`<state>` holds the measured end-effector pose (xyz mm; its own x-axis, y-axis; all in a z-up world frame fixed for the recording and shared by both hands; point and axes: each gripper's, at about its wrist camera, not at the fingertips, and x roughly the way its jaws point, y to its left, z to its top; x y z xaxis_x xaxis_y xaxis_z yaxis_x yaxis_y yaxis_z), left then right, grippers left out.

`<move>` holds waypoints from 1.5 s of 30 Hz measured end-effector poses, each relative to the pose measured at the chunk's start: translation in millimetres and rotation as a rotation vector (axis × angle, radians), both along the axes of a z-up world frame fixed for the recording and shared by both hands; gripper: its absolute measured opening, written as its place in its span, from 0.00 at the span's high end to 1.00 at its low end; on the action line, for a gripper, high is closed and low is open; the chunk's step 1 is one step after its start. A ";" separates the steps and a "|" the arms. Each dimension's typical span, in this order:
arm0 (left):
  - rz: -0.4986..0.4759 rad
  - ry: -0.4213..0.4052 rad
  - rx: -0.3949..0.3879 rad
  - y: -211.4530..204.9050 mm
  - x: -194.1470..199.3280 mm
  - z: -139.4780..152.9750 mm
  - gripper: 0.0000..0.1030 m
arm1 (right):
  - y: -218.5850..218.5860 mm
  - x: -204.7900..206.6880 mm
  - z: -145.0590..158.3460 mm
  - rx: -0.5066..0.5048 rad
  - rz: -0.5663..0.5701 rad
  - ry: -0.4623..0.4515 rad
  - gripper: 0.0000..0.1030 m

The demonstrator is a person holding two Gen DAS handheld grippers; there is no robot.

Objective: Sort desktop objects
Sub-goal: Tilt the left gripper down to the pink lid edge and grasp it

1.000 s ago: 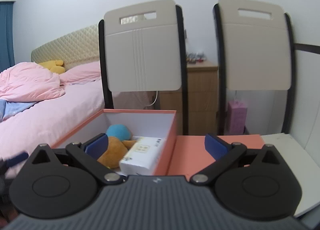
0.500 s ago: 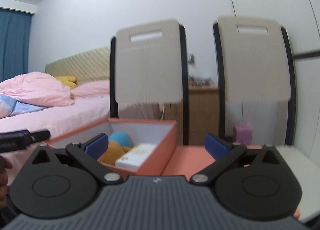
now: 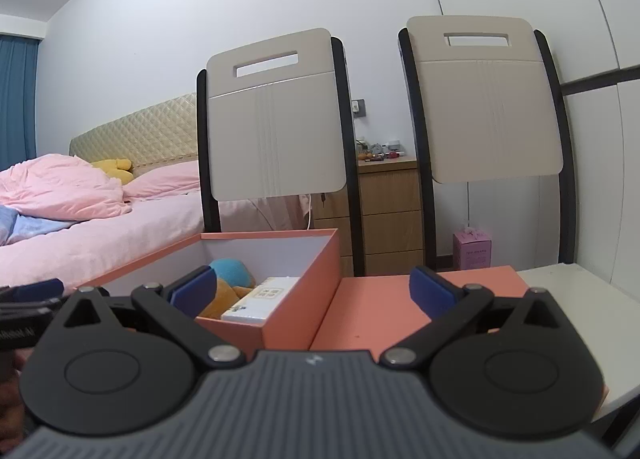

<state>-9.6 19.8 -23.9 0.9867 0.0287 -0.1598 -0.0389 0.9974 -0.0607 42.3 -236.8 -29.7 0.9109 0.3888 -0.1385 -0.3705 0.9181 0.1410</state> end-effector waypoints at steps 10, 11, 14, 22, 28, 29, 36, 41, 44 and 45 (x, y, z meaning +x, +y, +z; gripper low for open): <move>-0.205 0.152 -0.218 2.5 19.8 -20.9 0.04 | -24.4 -7.3 -6.9 -0.020 -0.038 0.006 0.00; -0.240 0.185 -0.261 2.5 24.5 -25.3 0.05 | -30.1 -8.7 -6.6 -0.005 -0.045 0.006 0.00; -0.318 0.306 -0.382 -0.4 41.5 -42.6 0.16 | -43.6 -10.3 -7.1 0.033 -0.029 0.030 0.00; -0.392 0.584 -0.674 -9.0 93.4 -86.1 0.29 | -60.9 -9.7 -14.1 0.099 0.099 0.149 0.00; -0.375 0.695 -0.862 -13.1 118.0 -111.0 0.30 | -72.4 -16.1 -12.6 0.131 0.139 0.152 0.00; -0.366 0.712 -0.879 -14.8 121.6 -115.5 0.30 | -74.4 -16.8 -12.5 0.136 0.140 0.154 0.00; -0.344 0.725 -0.972 -16.5 135.4 -134.3 0.30 | -89.2 -23.2 -13.5 0.168 0.123 0.162 0.00; -0.345 0.741 -1.065 -9.8 141.2 -149.6 0.41 | -93.7 -24.8 -14.6 0.168 0.119 0.168 0.00; -0.349 0.742 -1.081 -8.5 141.7 -155.5 0.47 | -94.6 -24.2 -15.3 0.168 0.116 0.174 0.00; -0.351 0.739 -1.087 -7.8 141.5 -156.5 0.48 | -94.7 -23.8 -15.7 0.169 0.115 0.178 0.00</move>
